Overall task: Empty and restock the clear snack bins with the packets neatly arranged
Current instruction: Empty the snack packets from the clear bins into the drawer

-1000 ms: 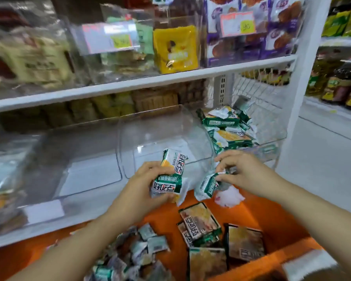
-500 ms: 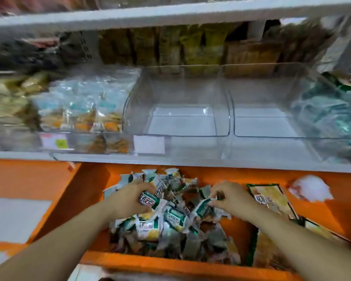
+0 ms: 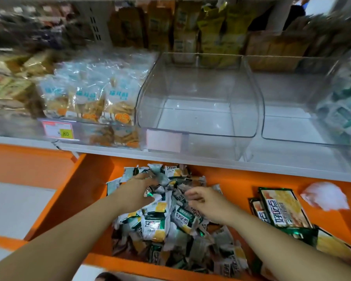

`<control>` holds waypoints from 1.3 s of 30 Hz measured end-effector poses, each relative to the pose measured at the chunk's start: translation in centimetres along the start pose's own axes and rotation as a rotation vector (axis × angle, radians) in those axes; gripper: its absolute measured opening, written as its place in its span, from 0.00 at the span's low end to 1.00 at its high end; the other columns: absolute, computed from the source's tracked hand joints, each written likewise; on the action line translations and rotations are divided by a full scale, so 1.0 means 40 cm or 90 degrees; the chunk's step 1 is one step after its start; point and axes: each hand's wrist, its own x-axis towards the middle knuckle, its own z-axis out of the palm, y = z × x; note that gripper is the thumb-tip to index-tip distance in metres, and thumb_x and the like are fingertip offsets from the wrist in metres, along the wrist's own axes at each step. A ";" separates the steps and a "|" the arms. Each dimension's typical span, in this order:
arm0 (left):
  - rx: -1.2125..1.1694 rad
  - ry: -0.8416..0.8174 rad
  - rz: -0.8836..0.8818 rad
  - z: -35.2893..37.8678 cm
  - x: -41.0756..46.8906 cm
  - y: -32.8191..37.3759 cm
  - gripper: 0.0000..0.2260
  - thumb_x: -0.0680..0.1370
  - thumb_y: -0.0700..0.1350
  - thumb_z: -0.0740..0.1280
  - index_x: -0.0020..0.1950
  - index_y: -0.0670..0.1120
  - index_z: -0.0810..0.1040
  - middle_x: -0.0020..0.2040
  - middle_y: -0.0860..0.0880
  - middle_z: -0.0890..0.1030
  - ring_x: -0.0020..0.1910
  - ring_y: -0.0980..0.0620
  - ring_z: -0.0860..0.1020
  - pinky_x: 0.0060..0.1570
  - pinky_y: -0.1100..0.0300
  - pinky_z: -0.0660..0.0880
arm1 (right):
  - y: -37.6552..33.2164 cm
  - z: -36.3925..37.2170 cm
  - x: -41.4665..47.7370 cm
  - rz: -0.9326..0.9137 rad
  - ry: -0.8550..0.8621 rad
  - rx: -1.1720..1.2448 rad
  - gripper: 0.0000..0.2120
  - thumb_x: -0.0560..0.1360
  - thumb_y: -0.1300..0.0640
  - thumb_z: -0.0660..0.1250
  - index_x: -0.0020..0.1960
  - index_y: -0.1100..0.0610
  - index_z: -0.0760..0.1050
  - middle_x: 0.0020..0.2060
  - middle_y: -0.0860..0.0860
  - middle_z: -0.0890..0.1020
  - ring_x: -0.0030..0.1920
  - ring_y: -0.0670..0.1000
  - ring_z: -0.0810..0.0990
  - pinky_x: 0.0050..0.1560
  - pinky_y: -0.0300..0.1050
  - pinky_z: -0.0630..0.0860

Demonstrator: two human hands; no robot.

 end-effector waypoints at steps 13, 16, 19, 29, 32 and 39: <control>-0.108 0.193 0.296 -0.162 -0.073 0.515 0.13 0.78 0.47 0.66 0.62 0.55 0.76 0.56 0.60 0.77 0.53 0.62 0.76 0.52 0.69 0.72 | 0.039 -0.356 -0.367 -0.095 0.199 -0.031 0.11 0.77 0.57 0.67 0.58 0.49 0.77 0.53 0.46 0.81 0.51 0.40 0.78 0.48 0.26 0.71; -0.105 0.227 0.379 -0.205 -0.054 0.664 0.11 0.79 0.45 0.65 0.61 0.53 0.77 0.54 0.60 0.76 0.49 0.64 0.76 0.50 0.73 0.69 | 0.069 -0.450 -0.446 -0.115 0.286 -0.020 0.09 0.76 0.59 0.67 0.55 0.50 0.78 0.51 0.47 0.82 0.49 0.41 0.79 0.52 0.34 0.75; -0.107 0.237 0.422 -0.231 -0.015 0.787 0.11 0.79 0.46 0.64 0.62 0.53 0.77 0.56 0.58 0.77 0.51 0.63 0.76 0.53 0.68 0.71 | 0.110 -0.537 -0.518 -0.117 0.385 -0.002 0.08 0.76 0.59 0.67 0.50 0.46 0.78 0.48 0.45 0.82 0.49 0.48 0.81 0.54 0.47 0.78; -0.092 0.225 0.451 -0.246 0.180 1.046 0.22 0.80 0.46 0.64 0.73 0.54 0.66 0.73 0.52 0.65 0.71 0.54 0.64 0.60 0.72 0.54 | 0.284 -0.832 -0.549 -0.027 0.697 -0.002 0.12 0.76 0.61 0.67 0.60 0.55 0.76 0.55 0.51 0.78 0.43 0.45 0.76 0.43 0.30 0.72; -0.092 0.235 0.434 -0.246 0.233 1.079 0.20 0.80 0.47 0.63 0.72 0.53 0.68 0.74 0.53 0.62 0.71 0.54 0.64 0.63 0.67 0.58 | 0.321 -0.905 -0.491 0.028 0.672 -0.083 0.24 0.75 0.58 0.69 0.70 0.52 0.68 0.67 0.54 0.68 0.55 0.53 0.76 0.55 0.44 0.72; -0.128 0.272 0.458 -0.241 0.294 1.075 0.16 0.78 0.54 0.65 0.66 0.58 0.74 0.66 0.59 0.65 0.61 0.60 0.71 0.57 0.64 0.68 | 0.344 -1.010 -0.370 0.040 0.634 -0.147 0.31 0.74 0.50 0.70 0.74 0.49 0.62 0.68 0.59 0.65 0.65 0.58 0.70 0.62 0.44 0.66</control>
